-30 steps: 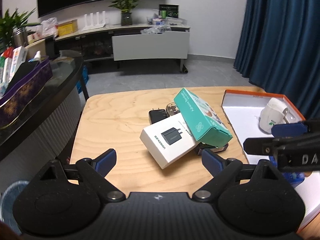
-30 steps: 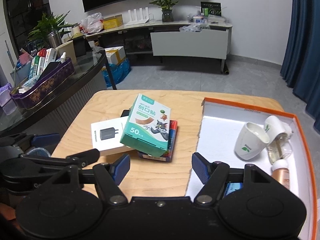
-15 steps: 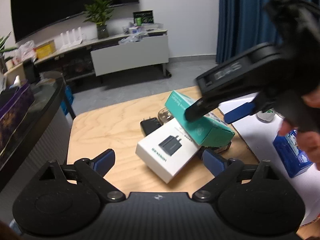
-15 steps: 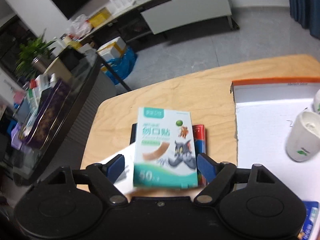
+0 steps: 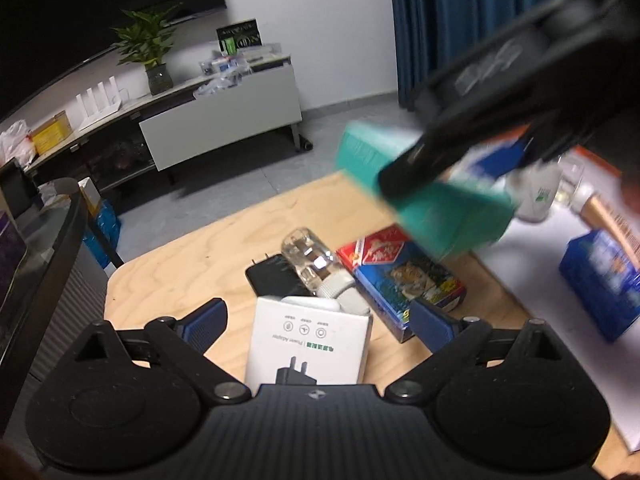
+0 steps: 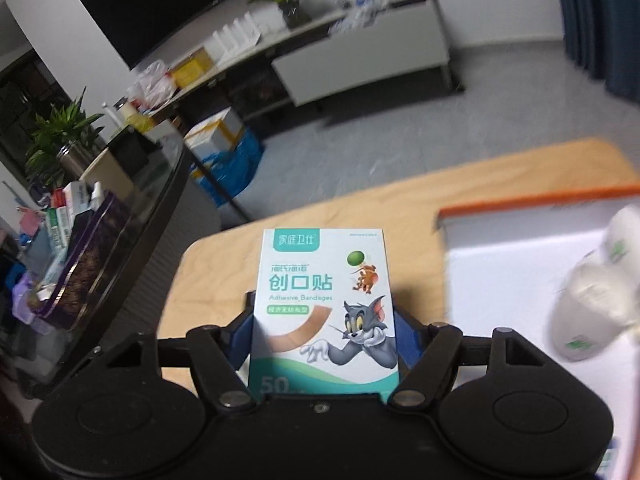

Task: Organize rigid objects
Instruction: 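Grasp the green bandage box with the right tool while the left tool grasps the white charger box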

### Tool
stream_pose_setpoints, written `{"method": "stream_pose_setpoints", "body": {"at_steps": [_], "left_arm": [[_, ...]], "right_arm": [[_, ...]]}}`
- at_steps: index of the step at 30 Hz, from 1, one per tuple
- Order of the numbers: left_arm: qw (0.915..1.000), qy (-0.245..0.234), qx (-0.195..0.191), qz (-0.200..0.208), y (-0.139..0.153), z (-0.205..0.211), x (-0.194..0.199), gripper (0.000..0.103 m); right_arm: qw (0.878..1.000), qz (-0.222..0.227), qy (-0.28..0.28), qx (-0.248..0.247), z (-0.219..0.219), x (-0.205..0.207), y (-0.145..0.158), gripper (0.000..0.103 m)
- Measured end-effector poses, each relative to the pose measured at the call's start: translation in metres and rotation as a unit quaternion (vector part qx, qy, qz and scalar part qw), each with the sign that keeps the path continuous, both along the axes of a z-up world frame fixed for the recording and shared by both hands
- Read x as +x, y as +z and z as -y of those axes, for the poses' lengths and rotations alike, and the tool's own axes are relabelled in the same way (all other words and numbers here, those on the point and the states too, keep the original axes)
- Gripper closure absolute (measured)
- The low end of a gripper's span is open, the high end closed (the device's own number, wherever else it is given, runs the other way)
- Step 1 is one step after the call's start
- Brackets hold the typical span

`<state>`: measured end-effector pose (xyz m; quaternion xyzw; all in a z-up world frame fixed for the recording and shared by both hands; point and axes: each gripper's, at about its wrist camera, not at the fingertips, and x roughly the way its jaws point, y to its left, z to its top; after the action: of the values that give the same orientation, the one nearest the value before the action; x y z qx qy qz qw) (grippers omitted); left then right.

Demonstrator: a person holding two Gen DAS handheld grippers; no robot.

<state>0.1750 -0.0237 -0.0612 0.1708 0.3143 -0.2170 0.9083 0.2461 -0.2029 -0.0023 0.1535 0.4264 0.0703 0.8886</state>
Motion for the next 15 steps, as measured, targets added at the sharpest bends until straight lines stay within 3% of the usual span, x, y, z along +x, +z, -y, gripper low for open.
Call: {"method": "stream_pose_setpoints", "body": {"at_steps": [3,7,11,15], "left_arm": [[0.9998,0.013,0.011,-0.008,-0.007,-0.003,0.003,0.006],[0.9985,0.032,-0.040,-0.020,-0.011,-0.027,-0.010,0.002],[0.9972,0.051,-0.041,-0.035,-0.020,-0.033,-0.015,0.003],[0.9943,0.072,-0.066,-0.042,-0.020,-0.034,-0.006,0.006]], "right_arm": [[1.000,0.014,-0.004,-0.020,0.008,-0.012,0.008,0.020],[0.999,0.031,0.002,-0.030,0.014,-0.037,0.014,0.020],[0.999,0.041,-0.001,-0.024,0.016,-0.054,0.017,0.020],[0.998,0.051,-0.004,-0.035,0.015,-0.067,0.022,0.020]]}}
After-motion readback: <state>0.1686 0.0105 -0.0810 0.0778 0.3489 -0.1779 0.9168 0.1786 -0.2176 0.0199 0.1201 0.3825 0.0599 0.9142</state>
